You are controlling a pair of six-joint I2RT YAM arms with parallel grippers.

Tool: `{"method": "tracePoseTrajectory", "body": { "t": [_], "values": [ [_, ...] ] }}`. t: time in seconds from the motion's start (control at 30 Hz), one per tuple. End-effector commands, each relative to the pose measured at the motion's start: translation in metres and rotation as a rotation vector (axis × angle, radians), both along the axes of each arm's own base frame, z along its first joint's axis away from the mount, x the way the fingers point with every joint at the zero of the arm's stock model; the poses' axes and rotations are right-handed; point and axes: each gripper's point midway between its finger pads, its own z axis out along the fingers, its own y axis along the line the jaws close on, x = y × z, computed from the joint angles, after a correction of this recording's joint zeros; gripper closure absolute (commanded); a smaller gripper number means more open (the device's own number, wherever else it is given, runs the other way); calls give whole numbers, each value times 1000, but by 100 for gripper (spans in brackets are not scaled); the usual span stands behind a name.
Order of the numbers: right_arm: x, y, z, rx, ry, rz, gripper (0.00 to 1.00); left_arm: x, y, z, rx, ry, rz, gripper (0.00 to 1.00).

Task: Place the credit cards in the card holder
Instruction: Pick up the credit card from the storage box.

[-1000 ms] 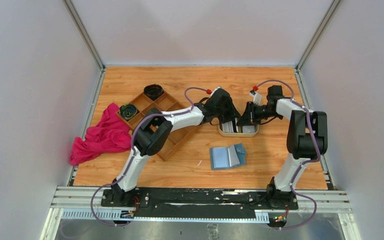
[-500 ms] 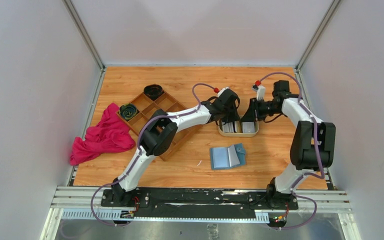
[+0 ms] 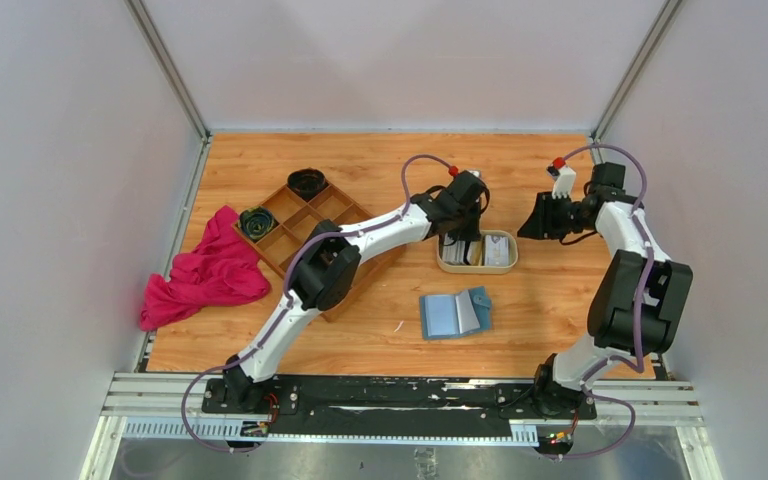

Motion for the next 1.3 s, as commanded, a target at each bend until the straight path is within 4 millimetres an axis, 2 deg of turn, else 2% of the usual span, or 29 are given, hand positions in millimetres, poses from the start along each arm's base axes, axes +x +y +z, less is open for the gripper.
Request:
{"method": "tracePoseTrajectory", "body": {
  "t": [0.0,0.17,0.33,0.5,0.73,1.07,1.27],
  "values": [
    [-8,4,-19,53,78,-2,66,7,14,-15,127,-55,-167,100],
    [-10,14,-13,110,59,25,65,8,15,-13,78,-17,-222,98],
    [-11,17,-13,130,64,27,65,-11,7,-24,-44,104,-192,75],
    [-11,18,-13,142,68,29,65,-19,-1,-18,-130,163,-160,62],
    [-12,20,-13,153,70,34,65,-15,11,-8,-41,134,-114,63],
    [-12,21,-12,155,70,34,65,-18,4,24,-126,125,-118,68],
    [-12,20,-11,153,66,35,65,-20,3,30,-142,123,-124,71]
  ]
}}
